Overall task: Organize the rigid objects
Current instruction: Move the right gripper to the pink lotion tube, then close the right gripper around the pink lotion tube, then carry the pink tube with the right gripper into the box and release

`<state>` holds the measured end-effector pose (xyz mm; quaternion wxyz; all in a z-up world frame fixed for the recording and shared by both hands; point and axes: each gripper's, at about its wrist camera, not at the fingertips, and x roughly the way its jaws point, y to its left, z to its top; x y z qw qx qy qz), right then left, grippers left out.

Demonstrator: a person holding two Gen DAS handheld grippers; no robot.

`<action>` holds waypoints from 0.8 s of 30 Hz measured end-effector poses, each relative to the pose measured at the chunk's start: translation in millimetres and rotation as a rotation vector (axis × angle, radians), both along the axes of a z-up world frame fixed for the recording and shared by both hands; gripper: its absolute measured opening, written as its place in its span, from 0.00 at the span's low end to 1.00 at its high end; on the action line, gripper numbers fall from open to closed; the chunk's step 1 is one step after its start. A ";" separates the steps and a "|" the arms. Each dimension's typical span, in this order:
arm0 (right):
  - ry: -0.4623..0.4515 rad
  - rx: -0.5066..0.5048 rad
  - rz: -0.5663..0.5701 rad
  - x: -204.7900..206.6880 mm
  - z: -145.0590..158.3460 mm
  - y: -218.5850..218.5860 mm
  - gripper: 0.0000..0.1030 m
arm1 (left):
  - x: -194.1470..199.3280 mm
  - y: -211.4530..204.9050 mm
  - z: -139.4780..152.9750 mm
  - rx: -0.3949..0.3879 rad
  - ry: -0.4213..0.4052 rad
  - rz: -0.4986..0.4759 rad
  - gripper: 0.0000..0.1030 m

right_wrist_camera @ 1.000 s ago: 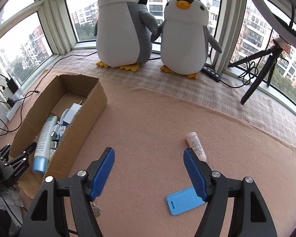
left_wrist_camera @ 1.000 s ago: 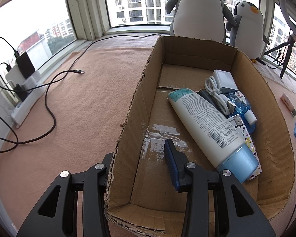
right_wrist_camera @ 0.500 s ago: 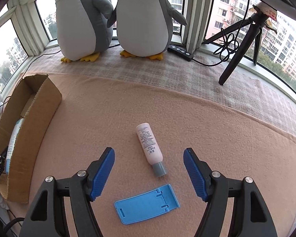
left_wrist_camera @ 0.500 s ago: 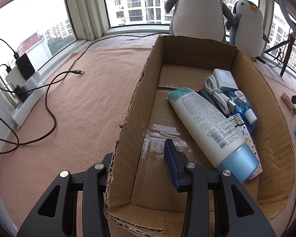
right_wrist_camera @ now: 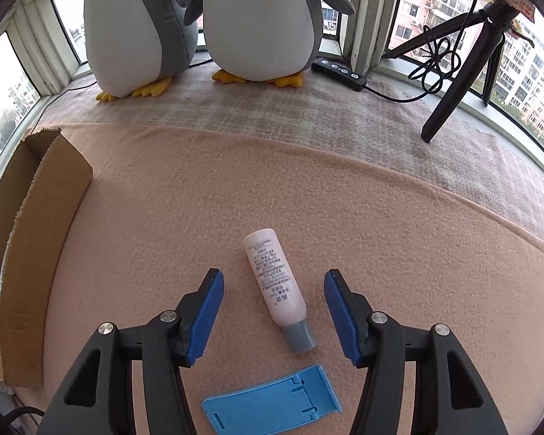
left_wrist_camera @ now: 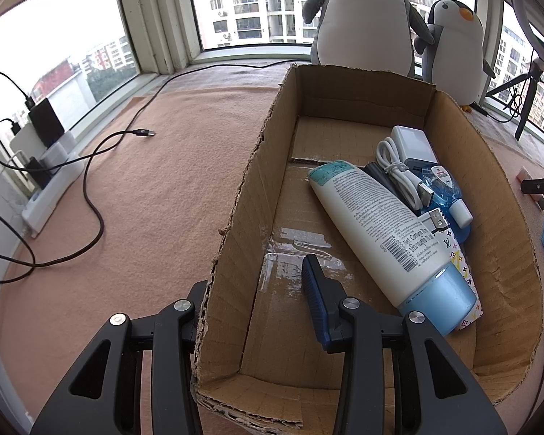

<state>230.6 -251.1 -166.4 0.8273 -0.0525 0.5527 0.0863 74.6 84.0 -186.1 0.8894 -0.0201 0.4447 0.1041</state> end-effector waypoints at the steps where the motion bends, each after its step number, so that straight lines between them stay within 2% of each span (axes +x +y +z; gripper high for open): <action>1: 0.005 -0.001 -0.002 0.5 -1.9 -0.2 0.45 | -0.6 -0.4 -0.2 0.000 0.000 0.000 0.38; 4: 0.000 -0.007 -0.004 0.6 -2.4 -0.3 0.41 | -0.5 -0.5 -0.2 0.001 0.000 0.000 0.38; 9: 0.003 0.008 -0.010 -1.4 -1.1 0.8 0.17 | -0.5 -0.6 -0.2 0.001 0.000 0.000 0.38; 16: -0.011 0.043 -0.002 -17.3 5.0 18.2 0.17 | -0.7 0.1 -0.5 0.000 -0.002 0.000 0.38; 24: -0.095 0.091 0.075 -54.6 53.8 65.2 0.17 | -1.5 0.0 -0.5 0.000 -0.004 0.001 0.38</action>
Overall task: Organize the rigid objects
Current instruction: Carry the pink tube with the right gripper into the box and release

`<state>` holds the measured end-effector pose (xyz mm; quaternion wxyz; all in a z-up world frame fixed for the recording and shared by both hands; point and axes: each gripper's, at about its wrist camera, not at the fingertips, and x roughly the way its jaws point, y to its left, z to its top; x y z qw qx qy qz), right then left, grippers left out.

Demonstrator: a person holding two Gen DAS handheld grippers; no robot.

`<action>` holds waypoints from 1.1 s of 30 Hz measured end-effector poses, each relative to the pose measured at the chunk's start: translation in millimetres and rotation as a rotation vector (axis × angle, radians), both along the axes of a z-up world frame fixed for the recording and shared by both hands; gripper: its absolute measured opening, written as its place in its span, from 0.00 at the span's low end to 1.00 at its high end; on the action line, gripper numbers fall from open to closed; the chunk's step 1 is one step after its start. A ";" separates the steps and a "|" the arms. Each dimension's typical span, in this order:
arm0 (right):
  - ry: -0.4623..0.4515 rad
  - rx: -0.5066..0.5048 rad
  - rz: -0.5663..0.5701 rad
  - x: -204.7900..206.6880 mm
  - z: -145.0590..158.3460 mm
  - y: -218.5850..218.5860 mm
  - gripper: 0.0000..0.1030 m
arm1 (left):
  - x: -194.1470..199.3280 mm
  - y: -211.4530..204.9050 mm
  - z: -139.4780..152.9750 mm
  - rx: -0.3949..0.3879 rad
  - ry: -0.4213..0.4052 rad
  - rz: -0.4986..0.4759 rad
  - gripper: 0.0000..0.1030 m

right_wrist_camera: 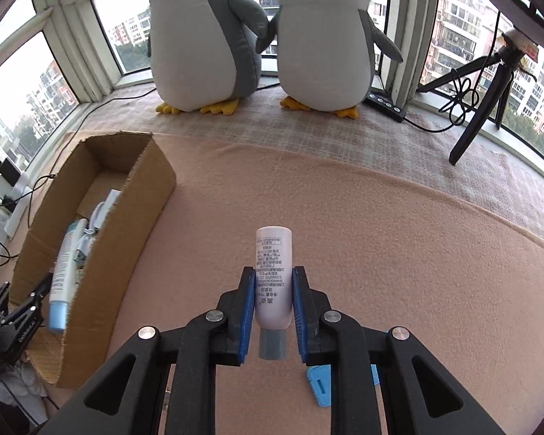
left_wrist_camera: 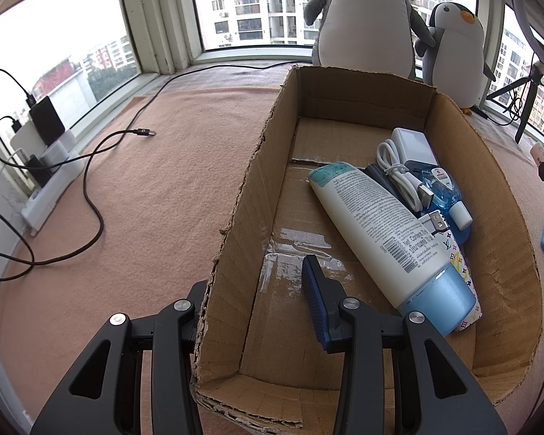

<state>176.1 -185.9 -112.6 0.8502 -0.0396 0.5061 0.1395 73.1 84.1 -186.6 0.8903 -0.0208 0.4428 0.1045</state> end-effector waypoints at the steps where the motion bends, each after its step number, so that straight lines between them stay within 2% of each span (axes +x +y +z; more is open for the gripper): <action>1: -0.010 0.006 0.016 -5.8 6.6 7.7 0.17 | 0.2 -0.7 0.1 0.001 0.000 0.000 0.38; 7: -0.049 0.061 0.132 -36.4 37.5 55.7 0.17 | 0.2 -0.8 0.2 0.001 0.000 0.000 0.37; 13: -0.053 0.107 0.214 -52.8 49.9 89.8 0.17 | 0.2 -0.8 0.2 0.001 0.000 0.000 0.37; 33: 0.061 0.186 0.301 -58.9 19.6 150.8 0.17 | 0.3 -2.1 0.9 -0.002 -0.001 0.002 0.37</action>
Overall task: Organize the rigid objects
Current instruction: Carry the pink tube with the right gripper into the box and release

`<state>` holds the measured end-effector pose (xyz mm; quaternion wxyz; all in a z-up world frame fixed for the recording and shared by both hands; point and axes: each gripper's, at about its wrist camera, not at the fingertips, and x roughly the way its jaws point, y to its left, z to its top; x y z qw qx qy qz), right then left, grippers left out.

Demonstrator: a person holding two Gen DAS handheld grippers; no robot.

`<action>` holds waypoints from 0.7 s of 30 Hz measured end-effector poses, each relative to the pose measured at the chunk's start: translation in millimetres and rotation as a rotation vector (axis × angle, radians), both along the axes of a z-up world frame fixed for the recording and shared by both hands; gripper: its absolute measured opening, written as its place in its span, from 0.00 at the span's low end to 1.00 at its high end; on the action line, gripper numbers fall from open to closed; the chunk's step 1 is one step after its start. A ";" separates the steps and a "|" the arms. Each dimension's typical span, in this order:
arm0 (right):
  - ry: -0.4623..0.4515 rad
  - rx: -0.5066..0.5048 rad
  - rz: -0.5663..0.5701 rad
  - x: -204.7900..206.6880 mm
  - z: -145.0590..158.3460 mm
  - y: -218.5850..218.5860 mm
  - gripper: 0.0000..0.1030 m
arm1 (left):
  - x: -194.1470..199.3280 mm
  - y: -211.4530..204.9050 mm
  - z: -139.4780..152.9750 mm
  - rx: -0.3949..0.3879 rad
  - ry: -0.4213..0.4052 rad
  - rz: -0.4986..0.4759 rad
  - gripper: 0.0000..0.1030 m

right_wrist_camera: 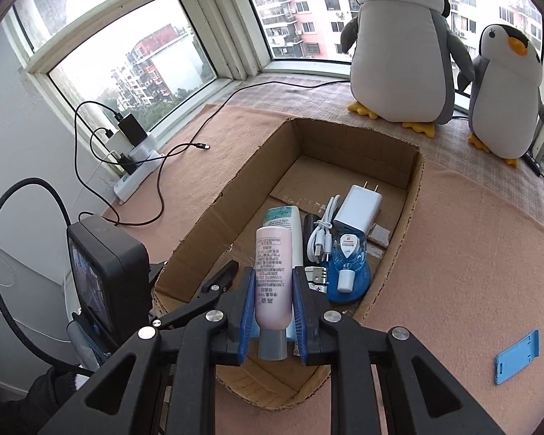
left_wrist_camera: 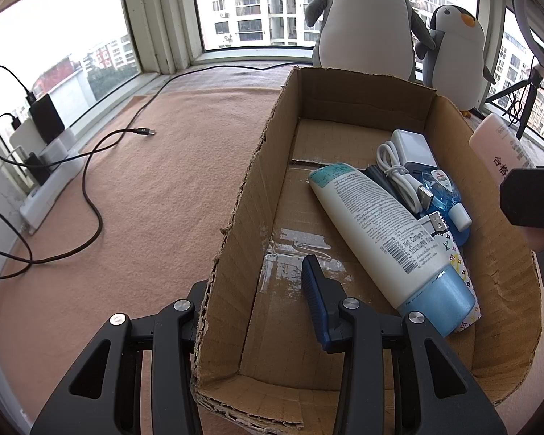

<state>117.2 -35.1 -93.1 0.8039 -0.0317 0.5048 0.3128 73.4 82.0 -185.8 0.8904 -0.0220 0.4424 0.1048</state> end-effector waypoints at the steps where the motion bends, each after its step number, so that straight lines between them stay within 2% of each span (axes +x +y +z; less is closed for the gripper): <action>1: 0.004 -0.002 0.002 -0.5 -1.8 0.8 0.17 | 0.1 0.0 0.1 0.000 0.000 0.000 0.37; 14: 0.041 -0.027 0.018 -8.8 -19.5 -1.4 0.17 | 0.9 -1.9 0.4 -0.002 -0.002 0.002 0.37; 16: 0.025 -0.039 0.019 -11.0 -18.0 -0.1 0.25 | 0.9 -1.8 0.4 -0.002 -0.001 0.002 0.37; 18: -0.007 -0.044 0.009 -13.1 -14.0 -1.2 0.52 | 0.8 -1.7 0.5 -0.001 -0.002 0.002 0.37; 21: -0.027 -0.048 0.012 -15.0 -9.5 -1.5 0.55 | 0.8 -1.9 0.4 -0.001 -0.002 0.002 0.37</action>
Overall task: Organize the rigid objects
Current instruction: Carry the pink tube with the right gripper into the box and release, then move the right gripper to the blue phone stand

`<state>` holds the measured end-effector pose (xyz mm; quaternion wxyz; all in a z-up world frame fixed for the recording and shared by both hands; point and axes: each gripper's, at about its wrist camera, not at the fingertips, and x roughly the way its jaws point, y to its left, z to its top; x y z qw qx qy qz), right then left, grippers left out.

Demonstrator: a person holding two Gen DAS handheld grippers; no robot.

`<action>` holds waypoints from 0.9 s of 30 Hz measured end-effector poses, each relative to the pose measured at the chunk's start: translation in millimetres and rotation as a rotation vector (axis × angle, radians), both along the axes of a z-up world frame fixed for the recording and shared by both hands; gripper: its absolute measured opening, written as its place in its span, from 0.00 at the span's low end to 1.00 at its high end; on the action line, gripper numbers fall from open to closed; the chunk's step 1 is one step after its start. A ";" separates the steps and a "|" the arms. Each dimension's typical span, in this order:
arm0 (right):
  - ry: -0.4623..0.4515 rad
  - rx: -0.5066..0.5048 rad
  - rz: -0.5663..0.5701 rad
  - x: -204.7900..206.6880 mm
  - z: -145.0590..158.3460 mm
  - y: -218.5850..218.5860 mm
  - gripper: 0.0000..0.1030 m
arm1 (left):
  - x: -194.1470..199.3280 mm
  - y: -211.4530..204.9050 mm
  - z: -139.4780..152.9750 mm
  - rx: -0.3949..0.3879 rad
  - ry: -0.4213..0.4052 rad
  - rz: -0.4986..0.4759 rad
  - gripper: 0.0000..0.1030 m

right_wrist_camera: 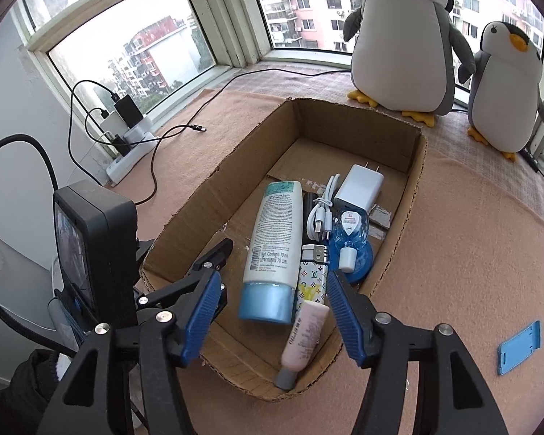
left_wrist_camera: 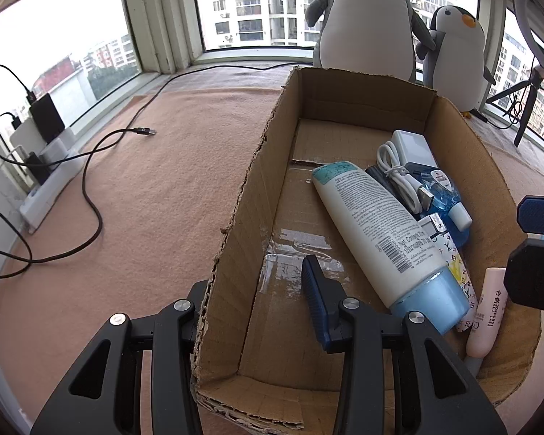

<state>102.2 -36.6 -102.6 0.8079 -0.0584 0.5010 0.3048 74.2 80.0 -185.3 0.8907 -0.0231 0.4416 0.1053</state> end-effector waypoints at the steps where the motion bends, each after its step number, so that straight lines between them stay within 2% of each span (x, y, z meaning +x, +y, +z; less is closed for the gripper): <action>1: -0.004 -0.003 0.002 -0.7 1.2 0.2 0.55 | 0.1 -0.1 0.0 0.000 0.000 0.000 0.37; 17: -0.059 -0.018 0.002 -7.5 17.5 -2.4 0.56 | 0.3 -0.4 -0.3 0.001 0.000 -0.001 0.38; 27: -0.066 -0.018 -0.043 -9.6 22.2 -24.6 0.56 | 0.4 -0.5 -0.3 0.001 0.000 -0.001 0.38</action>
